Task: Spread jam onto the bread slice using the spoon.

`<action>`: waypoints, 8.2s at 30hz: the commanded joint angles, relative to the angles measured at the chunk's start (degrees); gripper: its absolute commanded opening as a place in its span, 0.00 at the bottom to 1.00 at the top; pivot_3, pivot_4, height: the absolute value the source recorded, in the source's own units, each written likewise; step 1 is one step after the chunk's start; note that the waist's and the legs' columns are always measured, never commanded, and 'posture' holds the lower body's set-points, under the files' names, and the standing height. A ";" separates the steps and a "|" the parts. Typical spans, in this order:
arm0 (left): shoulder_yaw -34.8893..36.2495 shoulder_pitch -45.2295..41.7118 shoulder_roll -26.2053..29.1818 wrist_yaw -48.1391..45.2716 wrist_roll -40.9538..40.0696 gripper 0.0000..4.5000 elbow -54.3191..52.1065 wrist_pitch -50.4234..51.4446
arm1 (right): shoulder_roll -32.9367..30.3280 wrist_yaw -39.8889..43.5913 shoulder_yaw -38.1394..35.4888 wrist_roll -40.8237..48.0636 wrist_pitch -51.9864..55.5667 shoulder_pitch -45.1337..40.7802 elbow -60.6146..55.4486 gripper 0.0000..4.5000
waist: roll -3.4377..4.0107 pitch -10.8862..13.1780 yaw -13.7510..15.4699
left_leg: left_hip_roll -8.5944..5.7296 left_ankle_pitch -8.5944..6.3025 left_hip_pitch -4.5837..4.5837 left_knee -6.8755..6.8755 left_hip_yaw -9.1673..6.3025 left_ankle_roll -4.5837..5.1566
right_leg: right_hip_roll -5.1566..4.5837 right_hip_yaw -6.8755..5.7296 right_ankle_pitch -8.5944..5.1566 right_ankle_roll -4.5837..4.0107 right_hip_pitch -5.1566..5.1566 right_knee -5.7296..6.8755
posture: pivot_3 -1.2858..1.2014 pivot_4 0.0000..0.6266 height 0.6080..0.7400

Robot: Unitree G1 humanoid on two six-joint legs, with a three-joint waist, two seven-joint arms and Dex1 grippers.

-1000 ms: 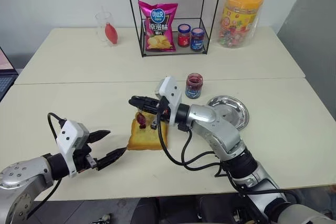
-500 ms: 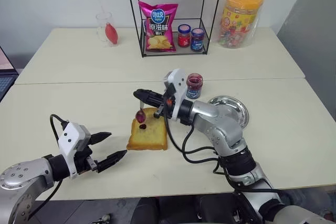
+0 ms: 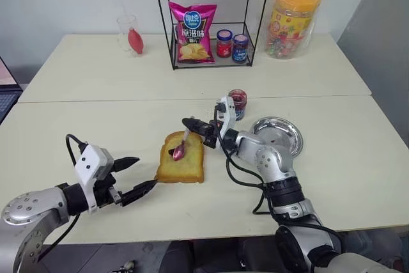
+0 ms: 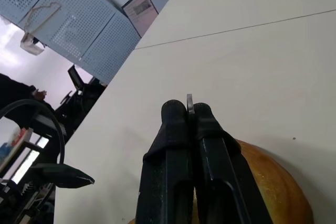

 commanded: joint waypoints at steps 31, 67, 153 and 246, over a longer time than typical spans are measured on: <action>1.33 0.83 1.23 -0.66 -0.66 1.00 0.45 -0.62 | 7.49 -10.99 -6.35 13.89 6.34 -8.88 2.43 0.01 | 0.01 0.01 -0.07 | 0.00 0.00 0.02 0.00 -0.04 0.00 | 0.00 -0.06 0.00 0.00 0.06 -0.02 | 0.52 0.24 1.00; 0.01 0.88 1.10 -1.39 0.44 1.00 0.33 -1.25 | 9.37 -10.71 0.47 14.54 -1.05 -12.35 9.99 0.01 | 0.01 0.01 -0.08 | 0.01 0.00 0.02 0.00 -0.05 0.00 | 0.01 -0.05 0.00 0.00 0.06 -0.01 | 0.52 0.24 1.00; -2.05 0.04 1.76 -3.26 2.64 1.00 1.17 -2.56 | -2.07 -3.60 -0.24 5.22 6.58 0.80 -6.23 0.01 | 0.01 0.00 -0.04 | 0.01 0.00 0.01 0.00 -0.03 0.00 | 0.01 -0.04 0.00 0.00 0.04 -0.01 | 0.52 0.24 1.00; -42.11 -43.59 -20.05 2.76 17.40 1.00 8.03 -2.19 | -26.71 -5.52 -32.53 20.55 -1.97 20.53 -14.07 0.01 | 0.04 -0.04 1.21 | -0.12 0.01 0.12 0.12 -0.01 0.02 | 0.03 0.04 0.02 0.06 0.32 0.01 | 0.52 0.24 1.00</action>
